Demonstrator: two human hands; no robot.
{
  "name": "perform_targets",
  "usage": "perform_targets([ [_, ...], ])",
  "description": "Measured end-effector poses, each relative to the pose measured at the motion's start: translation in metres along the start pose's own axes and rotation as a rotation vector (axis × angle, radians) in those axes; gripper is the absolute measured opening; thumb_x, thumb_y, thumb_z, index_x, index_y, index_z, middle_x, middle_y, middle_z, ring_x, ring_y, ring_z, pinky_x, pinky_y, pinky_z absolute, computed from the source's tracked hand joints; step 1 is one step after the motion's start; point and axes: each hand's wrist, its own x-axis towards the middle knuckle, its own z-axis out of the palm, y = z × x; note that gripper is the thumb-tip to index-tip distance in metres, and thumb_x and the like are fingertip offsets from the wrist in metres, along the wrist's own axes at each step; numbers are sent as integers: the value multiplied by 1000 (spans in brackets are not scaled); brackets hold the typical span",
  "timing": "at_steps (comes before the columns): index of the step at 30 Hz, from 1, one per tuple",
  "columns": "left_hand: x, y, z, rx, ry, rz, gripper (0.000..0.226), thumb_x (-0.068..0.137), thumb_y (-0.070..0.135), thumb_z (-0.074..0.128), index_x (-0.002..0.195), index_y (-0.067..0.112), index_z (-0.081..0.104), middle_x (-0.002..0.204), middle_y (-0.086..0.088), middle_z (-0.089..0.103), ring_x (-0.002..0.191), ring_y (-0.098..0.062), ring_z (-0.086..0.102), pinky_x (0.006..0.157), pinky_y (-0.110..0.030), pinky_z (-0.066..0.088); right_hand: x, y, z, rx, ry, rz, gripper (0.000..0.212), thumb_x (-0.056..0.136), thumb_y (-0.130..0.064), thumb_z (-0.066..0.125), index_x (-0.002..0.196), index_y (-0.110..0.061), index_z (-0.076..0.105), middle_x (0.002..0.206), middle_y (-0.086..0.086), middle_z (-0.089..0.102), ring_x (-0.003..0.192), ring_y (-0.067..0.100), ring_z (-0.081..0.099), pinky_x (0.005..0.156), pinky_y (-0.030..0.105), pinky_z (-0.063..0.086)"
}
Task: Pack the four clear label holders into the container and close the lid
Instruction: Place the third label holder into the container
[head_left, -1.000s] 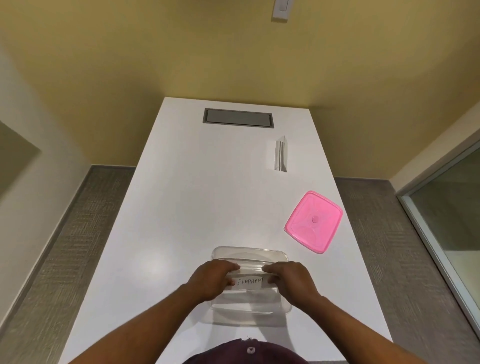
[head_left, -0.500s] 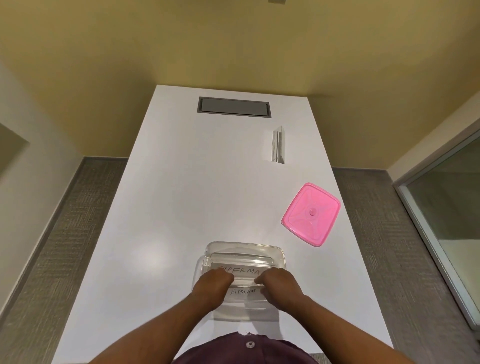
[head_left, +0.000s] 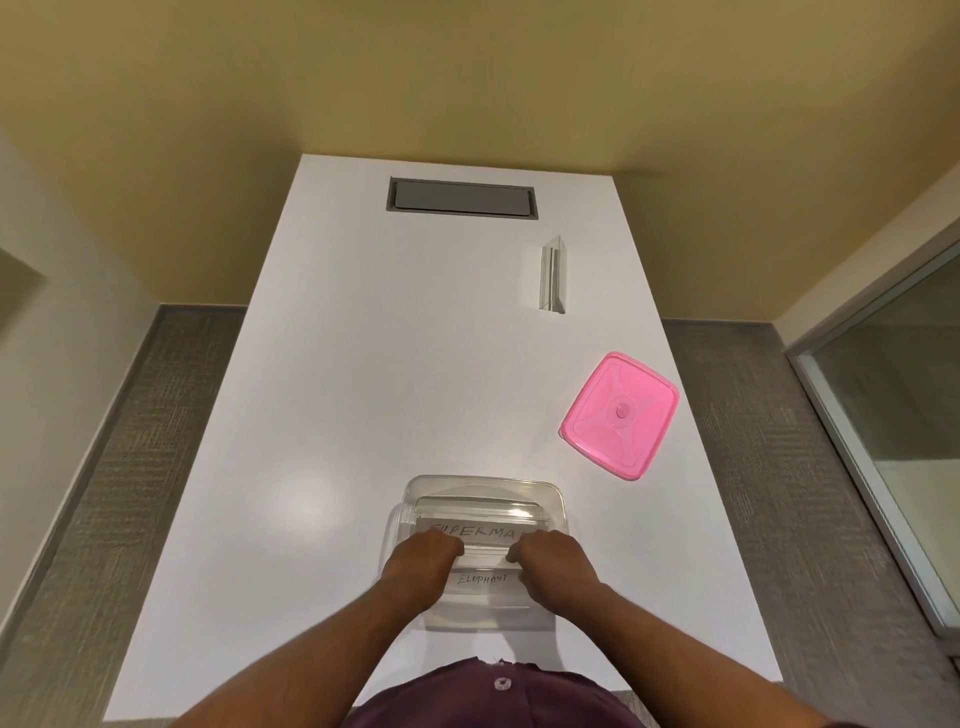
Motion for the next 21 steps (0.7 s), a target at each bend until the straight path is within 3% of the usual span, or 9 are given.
perform_targets([
  [9, 0, -4, -2, -9, -57, 14, 46, 90, 4, 57, 132, 22, 55, 134, -6, 58, 123, -27, 58, 99, -39, 50, -2, 0, -4, -40, -29, -76, 32, 90, -20, 67, 122, -21, 70, 123, 4, 70, 106, 33, 69, 90, 42, 57],
  [14, 4, -7, -5, -122, -5, 61, 42, 90, 29, 65, 131, 24, 57, 134, 2, 59, 123, -20, 56, 103, -33, 47, 0, 1, -17, 105, 65, -84, 35, 93, -43, 63, 123, -26, 69, 125, -4, 71, 112, 23, 66, 93, 38, 54],
  [16, 6, -7, -15, -213, 103, 112, 31, 90, 35, 62, 119, 25, 64, 119, 7, 67, 110, -12, 62, 94, -28, 49, 3, 4, -30, 218, 168, -60, 32, 94, -51, 58, 111, -29, 73, 109, -8, 74, 101, 18, 68, 84, 35, 54],
  [18, 10, -3, -32, -308, 205, 129, 13, 88, 34, 60, 96, 30, 69, 92, 14, 71, 85, -2, 63, 79, -26, 51, 8, 7, -45, 306, 277, -25, 31, 93, -53, 55, 94, -29, 74, 89, -9, 73, 83, 12, 66, 73, 34, 53],
  [21, 24, 4, -63, -413, 339, 74, 11, 85, 33, 60, 82, 28, 70, 68, 18, 64, 66, -1, 60, 65, -22, 50, 24, 18, -68, 365, 400, 24, 30, 92, -51, 56, 83, -27, 72, 77, -10, 70, 72, 9, 63, 67, 31, 50],
])
